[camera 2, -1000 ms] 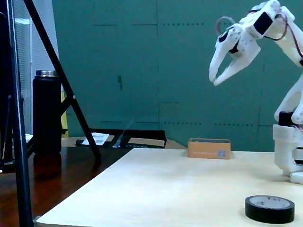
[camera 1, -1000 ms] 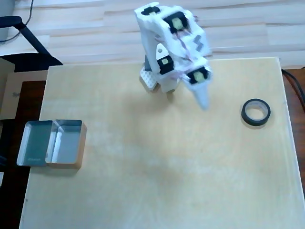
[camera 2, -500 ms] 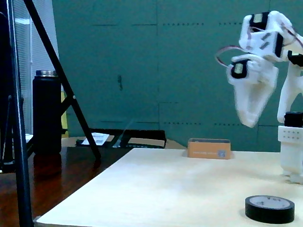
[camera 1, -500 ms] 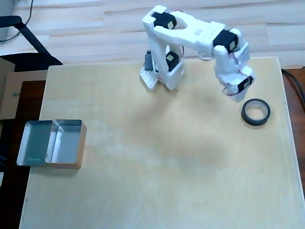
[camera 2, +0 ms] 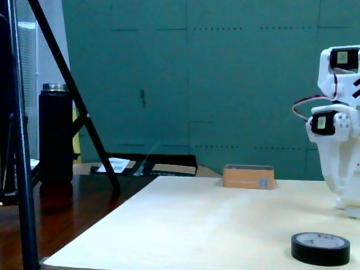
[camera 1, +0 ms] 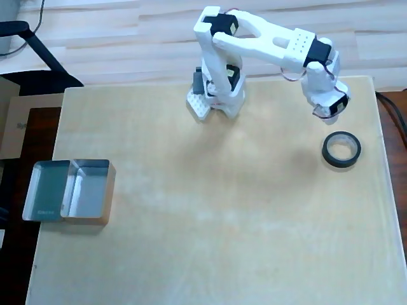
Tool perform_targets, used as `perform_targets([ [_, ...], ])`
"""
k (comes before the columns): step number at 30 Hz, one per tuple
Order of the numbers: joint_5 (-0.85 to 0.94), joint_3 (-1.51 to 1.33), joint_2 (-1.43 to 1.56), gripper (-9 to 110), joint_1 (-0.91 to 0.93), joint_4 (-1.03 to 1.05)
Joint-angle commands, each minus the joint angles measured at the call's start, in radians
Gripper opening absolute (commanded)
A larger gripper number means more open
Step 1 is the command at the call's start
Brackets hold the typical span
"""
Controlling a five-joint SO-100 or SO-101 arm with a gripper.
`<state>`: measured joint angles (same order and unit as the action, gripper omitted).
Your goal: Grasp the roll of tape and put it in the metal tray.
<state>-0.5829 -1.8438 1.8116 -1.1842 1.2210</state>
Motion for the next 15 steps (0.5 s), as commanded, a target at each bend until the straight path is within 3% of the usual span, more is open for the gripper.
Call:
perform_targets([
  [1, -0.011, -0.003, 0.003, -1, -0.012, -0.021],
  [7, -0.018, 0.009, -0.044, -1, -0.011, -0.071],
  [15, -0.048, 0.199, -0.345, -1, -0.017, -0.121],
])
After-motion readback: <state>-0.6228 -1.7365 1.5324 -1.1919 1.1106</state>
